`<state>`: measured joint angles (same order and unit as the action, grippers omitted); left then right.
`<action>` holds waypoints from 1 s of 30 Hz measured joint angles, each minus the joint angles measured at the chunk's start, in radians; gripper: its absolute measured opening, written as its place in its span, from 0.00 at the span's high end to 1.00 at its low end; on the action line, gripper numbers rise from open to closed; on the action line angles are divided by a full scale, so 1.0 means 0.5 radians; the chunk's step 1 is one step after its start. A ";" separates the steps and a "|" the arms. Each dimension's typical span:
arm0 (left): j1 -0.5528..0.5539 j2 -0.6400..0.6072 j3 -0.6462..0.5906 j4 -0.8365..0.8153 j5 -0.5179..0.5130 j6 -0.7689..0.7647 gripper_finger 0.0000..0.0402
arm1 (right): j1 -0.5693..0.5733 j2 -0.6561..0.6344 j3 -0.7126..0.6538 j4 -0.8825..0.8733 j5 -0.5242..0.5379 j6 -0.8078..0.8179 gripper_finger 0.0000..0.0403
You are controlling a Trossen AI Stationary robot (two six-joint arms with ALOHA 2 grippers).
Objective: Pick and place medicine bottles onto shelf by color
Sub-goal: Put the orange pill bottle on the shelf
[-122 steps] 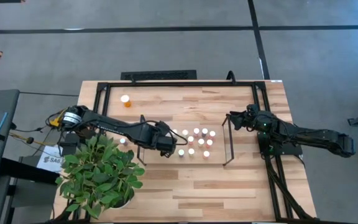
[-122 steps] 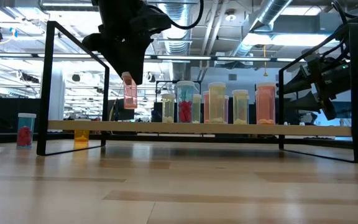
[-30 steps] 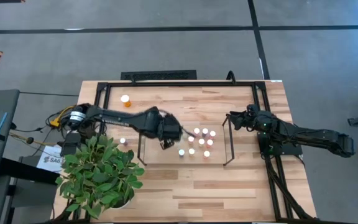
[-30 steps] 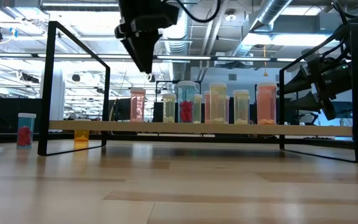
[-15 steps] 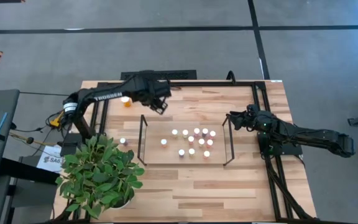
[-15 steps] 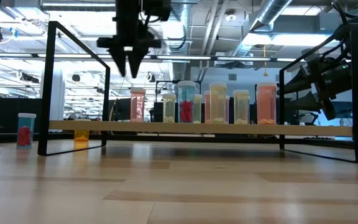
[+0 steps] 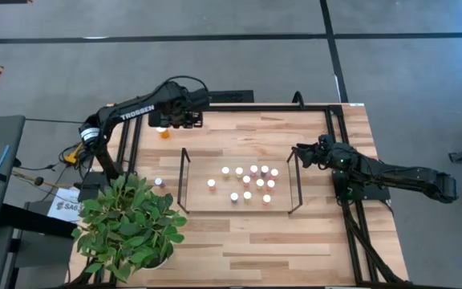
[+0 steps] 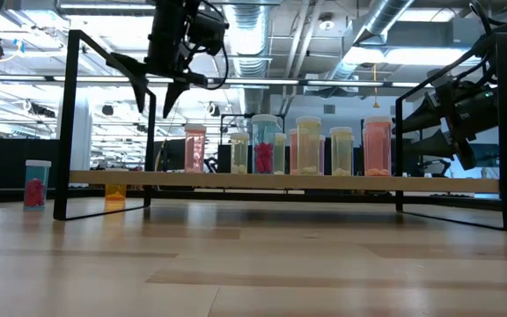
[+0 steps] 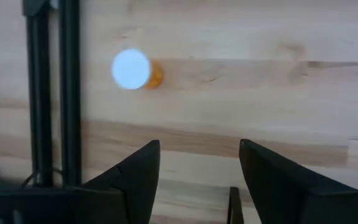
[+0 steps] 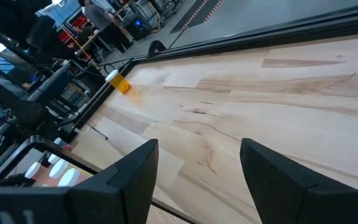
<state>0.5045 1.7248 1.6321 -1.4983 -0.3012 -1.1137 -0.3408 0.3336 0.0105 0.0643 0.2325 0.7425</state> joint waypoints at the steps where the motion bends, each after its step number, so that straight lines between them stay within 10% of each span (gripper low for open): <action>1: 0.009 0.000 0.000 -0.018 0.001 -0.020 0.47 | -0.001 0.000 0.000 0.000 0.001 0.000 0.38; 30: 0.462 -0.368 -1.129 0.902 0.008 -0.678 0.33 | -0.001 0.000 0.000 0.000 0.000 0.000 0.38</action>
<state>0.7355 1.5410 1.0674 -1.0470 -0.2974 -1.4526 -0.3412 0.3336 0.0105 0.0643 0.2325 0.7426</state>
